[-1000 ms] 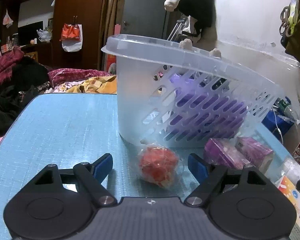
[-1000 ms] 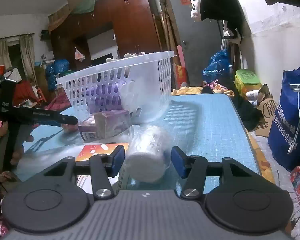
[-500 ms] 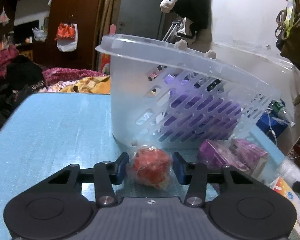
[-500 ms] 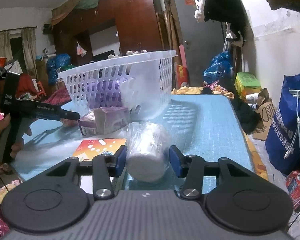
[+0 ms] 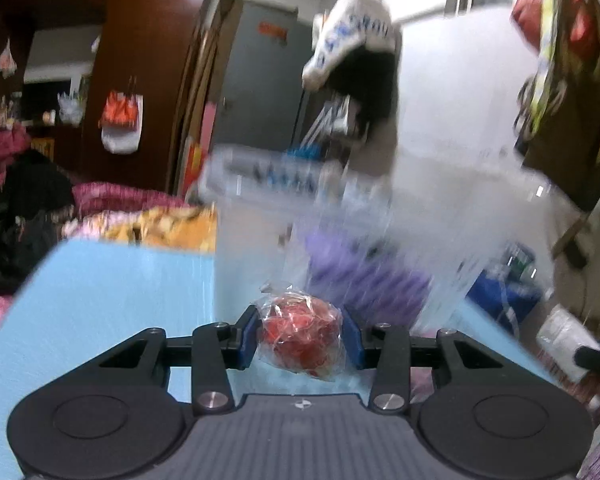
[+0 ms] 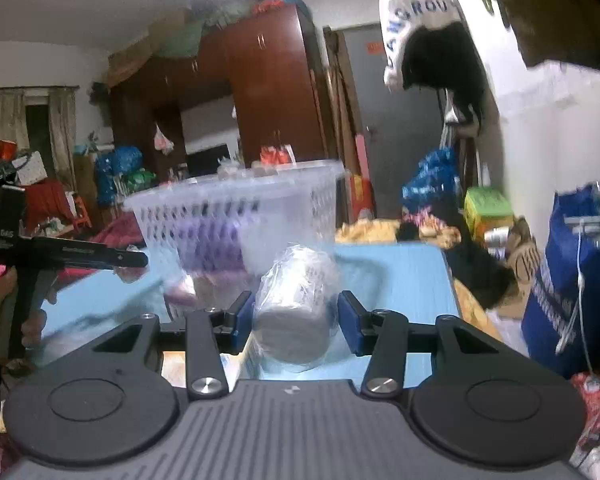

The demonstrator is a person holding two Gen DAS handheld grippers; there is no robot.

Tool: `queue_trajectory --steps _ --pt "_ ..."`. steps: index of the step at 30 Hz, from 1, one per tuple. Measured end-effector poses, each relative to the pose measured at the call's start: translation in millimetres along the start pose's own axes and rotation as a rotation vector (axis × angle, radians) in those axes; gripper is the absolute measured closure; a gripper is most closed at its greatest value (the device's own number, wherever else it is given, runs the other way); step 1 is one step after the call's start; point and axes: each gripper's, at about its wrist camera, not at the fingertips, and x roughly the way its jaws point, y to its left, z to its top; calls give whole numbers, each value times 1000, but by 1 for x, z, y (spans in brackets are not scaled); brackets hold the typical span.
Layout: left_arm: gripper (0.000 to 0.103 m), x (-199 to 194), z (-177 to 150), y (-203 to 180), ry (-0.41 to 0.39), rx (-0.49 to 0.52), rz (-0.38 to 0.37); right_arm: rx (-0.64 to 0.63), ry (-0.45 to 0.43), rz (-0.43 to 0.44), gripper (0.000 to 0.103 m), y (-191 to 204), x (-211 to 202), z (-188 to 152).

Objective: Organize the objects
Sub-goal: 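Lower the red item into the basket with the left tool while the right tool drops the roll in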

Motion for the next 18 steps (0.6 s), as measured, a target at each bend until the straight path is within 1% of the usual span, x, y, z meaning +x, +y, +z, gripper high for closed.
queue_trajectory --steps 2,3,5,7,9,10,12,15,16,18 --pt "56 -21 20 -8 -72 24 -6 -45 -57 0 54 12 -2 13" --pt "56 -27 29 -12 -95 36 -4 -67 -87 -7 54 19 -2 22" --pt "56 -31 51 -19 -111 55 4 -114 -123 -8 54 32 6 41" --pt "56 -22 77 -26 -103 67 20 -143 -133 5 54 43 22 62" --pt "56 0 100 -31 -59 64 45 -170 -98 -4 54 53 49 84" --pt "56 13 109 -32 -27 55 47 -165 -62 -4 54 57 66 95" --pt "56 45 121 -30 60 25 54 -138 27 10 54 60 104 113" --pt "56 89 124 -25 175 -25 56 -71 170 -4 54 59 158 127" --pt "56 94 124 -21 191 -39 50 -40 212 -9 54 56 175 128" --pt "56 110 122 -20 226 -69 36 16 268 -11 54 48 194 128"
